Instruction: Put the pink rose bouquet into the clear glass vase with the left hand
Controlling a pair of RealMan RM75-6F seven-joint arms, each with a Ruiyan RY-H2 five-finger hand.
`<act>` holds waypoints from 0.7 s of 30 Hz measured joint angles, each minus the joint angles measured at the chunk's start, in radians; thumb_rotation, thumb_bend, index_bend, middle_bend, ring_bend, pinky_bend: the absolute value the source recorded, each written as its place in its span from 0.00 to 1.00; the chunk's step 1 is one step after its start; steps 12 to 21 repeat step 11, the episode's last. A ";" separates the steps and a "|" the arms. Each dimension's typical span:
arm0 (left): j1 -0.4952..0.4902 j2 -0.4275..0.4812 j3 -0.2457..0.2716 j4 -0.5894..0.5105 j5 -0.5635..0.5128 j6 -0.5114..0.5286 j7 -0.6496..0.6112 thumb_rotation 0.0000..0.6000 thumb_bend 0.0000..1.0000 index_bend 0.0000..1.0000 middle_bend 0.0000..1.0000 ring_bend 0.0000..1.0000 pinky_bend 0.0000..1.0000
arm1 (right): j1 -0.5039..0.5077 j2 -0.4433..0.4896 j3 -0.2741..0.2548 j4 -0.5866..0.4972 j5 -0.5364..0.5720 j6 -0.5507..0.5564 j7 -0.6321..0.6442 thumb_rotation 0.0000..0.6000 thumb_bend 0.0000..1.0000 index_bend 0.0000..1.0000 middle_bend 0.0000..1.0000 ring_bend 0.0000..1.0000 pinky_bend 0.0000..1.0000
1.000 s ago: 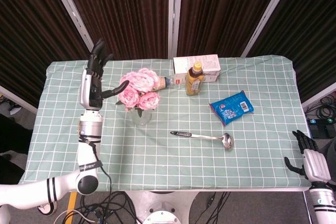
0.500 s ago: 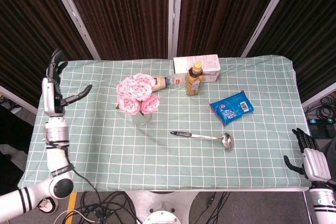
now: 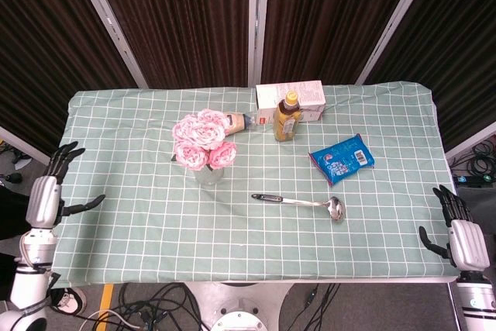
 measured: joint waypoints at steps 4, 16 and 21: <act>0.038 0.001 0.068 0.059 0.037 0.017 0.129 1.00 0.00 0.18 0.08 0.02 0.09 | -0.003 0.001 0.004 0.003 0.003 0.009 -0.005 1.00 0.32 0.00 0.00 0.00 0.00; 0.094 -0.023 0.110 0.119 0.054 0.045 0.458 1.00 0.01 0.18 0.05 0.00 0.04 | -0.003 0.001 -0.001 0.001 -0.010 0.017 -0.014 1.00 0.32 0.00 0.00 0.00 0.00; 0.094 -0.023 0.110 0.119 0.054 0.045 0.458 1.00 0.01 0.18 0.05 0.00 0.04 | -0.003 0.001 -0.001 0.001 -0.010 0.017 -0.014 1.00 0.32 0.00 0.00 0.00 0.00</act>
